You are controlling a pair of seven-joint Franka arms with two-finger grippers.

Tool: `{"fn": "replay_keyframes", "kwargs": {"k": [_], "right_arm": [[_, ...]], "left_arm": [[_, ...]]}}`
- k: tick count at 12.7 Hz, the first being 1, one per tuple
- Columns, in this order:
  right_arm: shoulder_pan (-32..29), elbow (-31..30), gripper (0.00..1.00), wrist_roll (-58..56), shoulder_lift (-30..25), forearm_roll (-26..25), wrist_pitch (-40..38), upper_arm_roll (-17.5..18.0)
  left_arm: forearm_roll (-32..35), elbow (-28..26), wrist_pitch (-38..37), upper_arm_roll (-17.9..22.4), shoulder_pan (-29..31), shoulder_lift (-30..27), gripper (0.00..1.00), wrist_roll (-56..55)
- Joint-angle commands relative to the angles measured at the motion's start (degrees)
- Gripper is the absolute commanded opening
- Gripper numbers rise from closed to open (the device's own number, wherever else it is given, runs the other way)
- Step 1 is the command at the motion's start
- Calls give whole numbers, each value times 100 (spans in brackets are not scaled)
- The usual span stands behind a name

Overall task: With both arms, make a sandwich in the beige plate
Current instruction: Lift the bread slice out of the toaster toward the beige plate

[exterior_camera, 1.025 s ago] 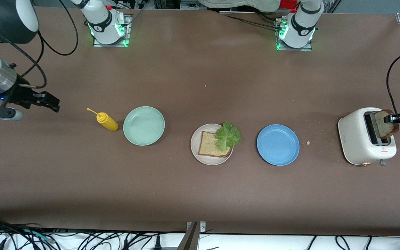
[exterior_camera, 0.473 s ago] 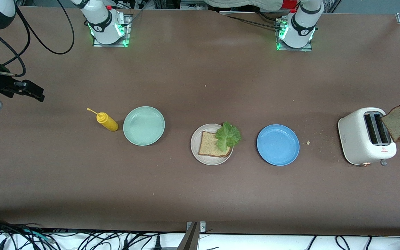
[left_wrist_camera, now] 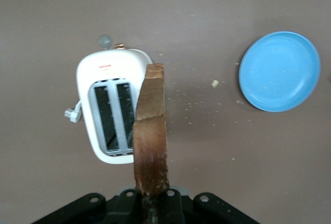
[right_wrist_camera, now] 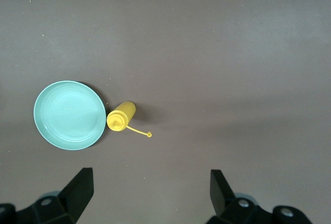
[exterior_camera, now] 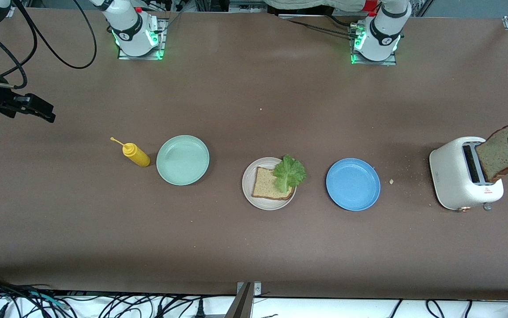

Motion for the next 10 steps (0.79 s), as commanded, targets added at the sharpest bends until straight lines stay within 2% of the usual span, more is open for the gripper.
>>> {"fn": "replay_keyframes", "kwargs": {"k": [1,5,10], "right_arm": [[54,56,100,-73,-117,123,-183,-66],[281,65,100,-134,-108,132,-174,-338],[309,56,100,-178,-64,140,-130,-304]], "left_arm": [[-71,142,-401,-543,33,41,0,-105],[-1607,-59,-728,-606,-1,128,0,-378],[-3075,-157,-589,-598,-537,707,0,-466]]}}
